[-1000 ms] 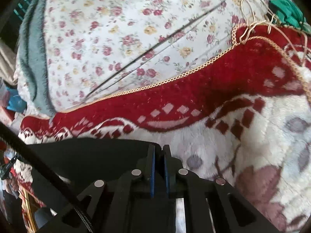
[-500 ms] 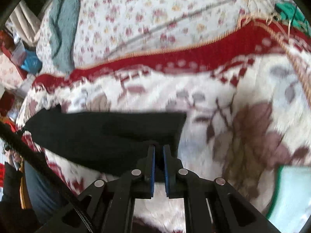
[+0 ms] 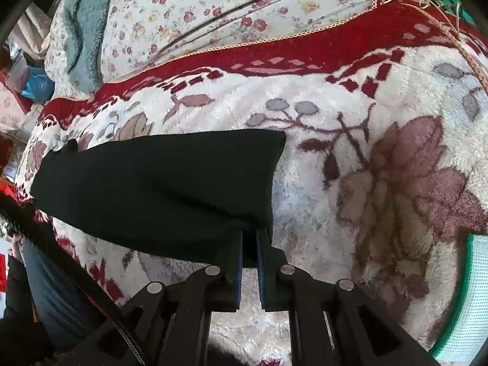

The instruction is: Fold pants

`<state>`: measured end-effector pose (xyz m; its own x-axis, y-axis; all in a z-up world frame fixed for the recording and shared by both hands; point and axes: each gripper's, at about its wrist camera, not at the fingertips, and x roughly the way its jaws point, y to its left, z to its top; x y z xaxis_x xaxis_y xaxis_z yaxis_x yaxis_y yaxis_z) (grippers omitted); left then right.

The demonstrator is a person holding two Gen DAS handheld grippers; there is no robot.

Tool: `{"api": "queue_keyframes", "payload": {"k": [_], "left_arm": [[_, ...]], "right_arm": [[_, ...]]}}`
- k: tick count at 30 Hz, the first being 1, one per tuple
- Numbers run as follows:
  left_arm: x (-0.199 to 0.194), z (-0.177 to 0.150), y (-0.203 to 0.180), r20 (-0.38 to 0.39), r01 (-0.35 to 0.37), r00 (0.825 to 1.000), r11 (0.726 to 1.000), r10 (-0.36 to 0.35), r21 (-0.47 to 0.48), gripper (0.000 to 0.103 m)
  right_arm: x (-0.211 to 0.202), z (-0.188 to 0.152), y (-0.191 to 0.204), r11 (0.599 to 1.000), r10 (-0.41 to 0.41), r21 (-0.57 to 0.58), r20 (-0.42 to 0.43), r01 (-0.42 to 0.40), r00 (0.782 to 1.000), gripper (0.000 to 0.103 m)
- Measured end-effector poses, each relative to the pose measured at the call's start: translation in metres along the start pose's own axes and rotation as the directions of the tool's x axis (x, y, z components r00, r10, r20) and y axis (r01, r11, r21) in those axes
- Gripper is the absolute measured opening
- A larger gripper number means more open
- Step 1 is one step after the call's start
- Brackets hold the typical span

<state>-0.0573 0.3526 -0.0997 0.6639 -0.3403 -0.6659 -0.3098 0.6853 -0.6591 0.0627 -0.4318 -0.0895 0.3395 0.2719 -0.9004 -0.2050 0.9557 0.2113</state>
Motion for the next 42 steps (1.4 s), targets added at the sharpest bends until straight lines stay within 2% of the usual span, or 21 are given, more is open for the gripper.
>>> {"api": "queue_keyframes", "payload": {"k": [4,7,8,9,11,12,15,18,21,23,25,27,29,30,32,34,35,37,38,40,42], "left_arm": [[-0.027,0.005,-0.007,0.110,-0.024,0.994,1.000,0.026,-0.018,0.006],[-0.055,0.018,-0.041,0.247,0.062,0.967,0.998,-0.063,0.012,0.006],[-0.058,0.023,-0.055,0.264,0.104,0.959,0.994,-0.107,0.027,0.012],[-0.056,0.027,-0.068,0.261,0.136,0.955,0.990,-0.143,0.042,0.025],[-0.037,0.034,-0.096,0.216,0.183,0.957,0.981,-0.192,0.061,0.040],[-0.020,0.035,-0.107,0.170,0.185,0.966,0.980,-0.194,0.068,0.040],[0.033,0.022,-0.118,0.018,0.117,0.993,0.991,-0.119,0.066,0.040],[0.051,-0.015,-0.106,-0.073,0.032,0.997,0.994,-0.024,0.100,0.037],[0.040,-0.047,-0.089,-0.085,0.044,0.996,0.990,-0.032,0.134,0.033],[0.033,-0.047,-0.079,-0.111,0.054,0.993,0.993,-0.043,0.106,0.029],[0.025,-0.033,-0.080,-0.125,-0.008,0.992,0.998,0.015,0.059,0.023],[0.007,-0.018,-0.101,-0.041,-0.086,0.995,0.991,0.090,0.098,0.023],[-0.004,-0.005,-0.128,0.038,-0.047,0.998,0.990,0.042,0.136,0.026],[-0.002,-0.002,-0.139,0.042,-0.016,0.999,0.991,0.010,0.135,0.034],[0.013,0.003,-0.164,0.016,0.054,0.998,0.991,-0.056,0.120,0.037],[0.042,0.002,-0.194,-0.047,0.099,0.995,0.981,-0.092,0.169,0.039],[0.059,0.001,-0.206,-0.089,0.092,0.993,0.973,-0.074,0.213,0.040],[0.089,-0.007,-0.212,-0.156,0.002,0.987,0.962,0.042,0.272,0.040],[0.104,-0.014,-0.203,-0.212,-0.052,0.970,0.955,0.118,0.291,0.039],[0.112,-0.022,-0.185,-0.277,-0.025,0.954,0.951,0.114,0.308,0.029],[0.100,-0.027,-0.170,-0.290,-0.002,0.951,0.940,0.107,0.340,0.011]], "right_arm": [[0.007,-0.007,0.000,1.000,-0.003,-0.001,-0.027,0.003,1.000,0.007],[0.008,-0.007,0.000,1.000,-0.012,-0.007,-0.031,0.011,0.999,0.007],[0.008,-0.006,0.001,1.000,-0.016,-0.008,-0.032,0.015,0.999,0.007],[0.008,-0.006,0.001,1.000,-0.021,-0.008,-0.033,0.021,0.999,0.007],[0.008,-0.005,0.001,1.000,-0.031,-0.008,-0.037,0.030,0.999,0.007],[0.008,-0.005,0.002,0.999,-0.033,-0.006,-0.039,0.032,0.999,0.007],[0.010,-0.007,0.001,0.999,-0.032,0.007,-0.050,0.032,0.998,0.009],[0.011,-0.012,-0.003,0.999,-0.032,0.030,-0.062,0.034,0.998,0.015],[0.005,-0.016,-0.007,0.998,-0.037,0.053,-0.058,0.040,0.998,0.015],[-0.002,-0.013,-0.008,0.995,-0.078,0.060,-0.060,0.082,0.995,0.018],[-0.013,-0.006,-0.009,0.987,-0.134,0.086,-0.047,0.137,0.990,0.018],[-0.031,0.005,-0.006,0.974,-0.193,0.124,0.008,0.191,0.981,0.019],[-0.043,0.015,0.000,0.974,-0.180,0.147,0.058,0.170,0.982,0.023],[-0.046,0.022,0.005,0.979,-0.151,0.154,0.085,0.136,0.985,0.026],[-0.045,0.035,0.019,0.984,-0.081,0.166,0.118,0.061,0.990,0.028],[-0.032,0.050,0.041,0.990,-0.040,0.139,0.130,0.022,0.991,0.029],[-0.023,0.054,0.050,0.993,-0.017,0.116,0.119,0.003,0.993,0.029],[0.003,0.056,0.065,0.998,-0.014,0.060,0.025,0.013,1.000,0.029],[0.013,0.051,0.068,0.998,-0.058,0.033,-0.024,0.059,0.998,0.029],[0.027,0.032,0.065,0.985,-0.169,-0.057,-0.092,0.164,0.981,0.032],[0.026,0.010,0.053,0.993,-0.100,-0.076,-0.118,0.091,0.988,0.036]]}}
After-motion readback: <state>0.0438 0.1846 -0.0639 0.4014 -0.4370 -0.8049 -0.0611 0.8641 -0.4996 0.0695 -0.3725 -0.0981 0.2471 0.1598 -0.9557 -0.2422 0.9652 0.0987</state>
